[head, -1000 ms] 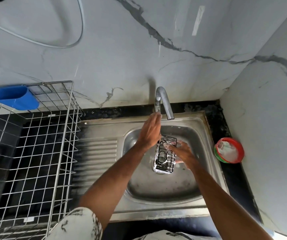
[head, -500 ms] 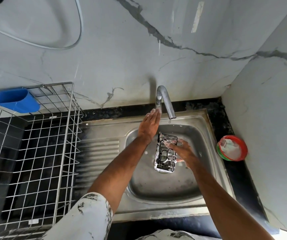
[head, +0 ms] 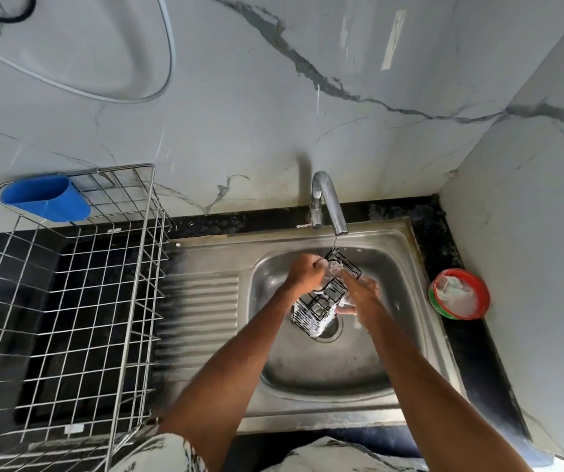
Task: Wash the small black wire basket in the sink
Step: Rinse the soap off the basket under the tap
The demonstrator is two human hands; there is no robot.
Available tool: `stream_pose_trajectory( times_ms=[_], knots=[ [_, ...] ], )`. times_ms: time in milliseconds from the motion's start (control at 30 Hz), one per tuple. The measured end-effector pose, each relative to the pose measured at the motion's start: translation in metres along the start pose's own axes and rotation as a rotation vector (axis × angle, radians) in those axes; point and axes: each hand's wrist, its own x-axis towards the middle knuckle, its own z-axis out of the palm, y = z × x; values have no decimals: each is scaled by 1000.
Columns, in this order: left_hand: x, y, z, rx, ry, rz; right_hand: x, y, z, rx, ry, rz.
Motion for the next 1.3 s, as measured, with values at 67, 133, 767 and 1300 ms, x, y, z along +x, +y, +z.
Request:
stream_pose_trajectory(
  times_ms=[67,133,767,1300],
  knots=[
    [5,5,0,-40,-6,-18,-2,-1,-1,11,-7,28],
    [11,9,-1,-56,13,-38,-5,2,-1,-8,-119,-13],
    [14,-5,-33,-178,-181,-9,-16,-5,8,310,-66,67],
    [34,36,-30,-50,35,91,-34,-27,-2,420,113,249]
  ],
)
